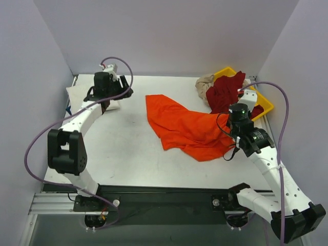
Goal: Fold and stack the t-shirts
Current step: Flatten out the tshirt
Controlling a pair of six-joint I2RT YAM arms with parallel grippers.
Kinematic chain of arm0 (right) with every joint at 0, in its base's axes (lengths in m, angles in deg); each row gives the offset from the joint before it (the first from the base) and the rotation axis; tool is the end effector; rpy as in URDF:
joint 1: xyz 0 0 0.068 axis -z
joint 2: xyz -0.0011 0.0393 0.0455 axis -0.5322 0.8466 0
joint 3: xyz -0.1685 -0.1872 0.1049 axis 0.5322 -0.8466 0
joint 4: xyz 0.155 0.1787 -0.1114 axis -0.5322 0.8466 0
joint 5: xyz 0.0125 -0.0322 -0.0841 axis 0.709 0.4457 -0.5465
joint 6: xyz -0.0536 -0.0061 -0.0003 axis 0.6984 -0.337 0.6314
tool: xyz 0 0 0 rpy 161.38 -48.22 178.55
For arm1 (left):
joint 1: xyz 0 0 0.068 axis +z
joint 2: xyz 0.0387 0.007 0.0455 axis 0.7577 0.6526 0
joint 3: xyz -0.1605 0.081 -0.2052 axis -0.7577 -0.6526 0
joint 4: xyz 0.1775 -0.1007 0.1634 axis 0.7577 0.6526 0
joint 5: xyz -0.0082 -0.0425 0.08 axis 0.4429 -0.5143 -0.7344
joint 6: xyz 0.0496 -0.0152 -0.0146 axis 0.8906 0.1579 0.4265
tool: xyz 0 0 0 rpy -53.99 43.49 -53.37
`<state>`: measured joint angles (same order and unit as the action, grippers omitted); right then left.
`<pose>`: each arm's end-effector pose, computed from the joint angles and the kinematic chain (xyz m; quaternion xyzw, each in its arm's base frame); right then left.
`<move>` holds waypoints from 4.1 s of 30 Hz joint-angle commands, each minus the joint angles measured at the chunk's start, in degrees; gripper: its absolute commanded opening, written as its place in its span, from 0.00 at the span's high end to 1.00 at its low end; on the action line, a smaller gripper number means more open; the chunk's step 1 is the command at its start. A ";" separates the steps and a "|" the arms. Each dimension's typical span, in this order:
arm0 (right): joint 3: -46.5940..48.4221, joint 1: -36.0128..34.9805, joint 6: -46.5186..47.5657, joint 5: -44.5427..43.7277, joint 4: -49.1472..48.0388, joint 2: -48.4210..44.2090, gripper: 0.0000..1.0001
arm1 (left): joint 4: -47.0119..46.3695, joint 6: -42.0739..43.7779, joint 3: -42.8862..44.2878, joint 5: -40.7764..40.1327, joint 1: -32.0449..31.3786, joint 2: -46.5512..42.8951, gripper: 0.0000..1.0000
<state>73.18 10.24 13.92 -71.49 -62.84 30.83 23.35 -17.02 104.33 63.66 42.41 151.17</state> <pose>0.1993 0.0607 0.3656 0.1094 0.7879 -0.0196 0.6057 0.4098 -0.0571 0.2949 -0.0538 0.8497 -0.2184 0.4769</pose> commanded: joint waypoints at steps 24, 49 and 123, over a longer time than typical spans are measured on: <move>-2.92 4.77 -3.54 10.81 -6.78 2.98 1.00 | -23.48 -5.66 -38.82 -11.30 -39.64 -14.47 0.34; -2.74 5.92 -3.37 12.57 -7.66 5.35 1.00 | -21.55 -7.24 -30.90 -10.23 -40.43 -0.67 0.39; -18.92 -12.19 -19.89 5.63 -2.65 22.13 0.53 | -10.30 1.19 -43.73 -4.60 3.60 -43.29 1.00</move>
<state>54.89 -3.53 -4.65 -62.81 -67.54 51.18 15.92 -16.85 60.36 58.16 45.36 108.24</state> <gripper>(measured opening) 0.468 0.022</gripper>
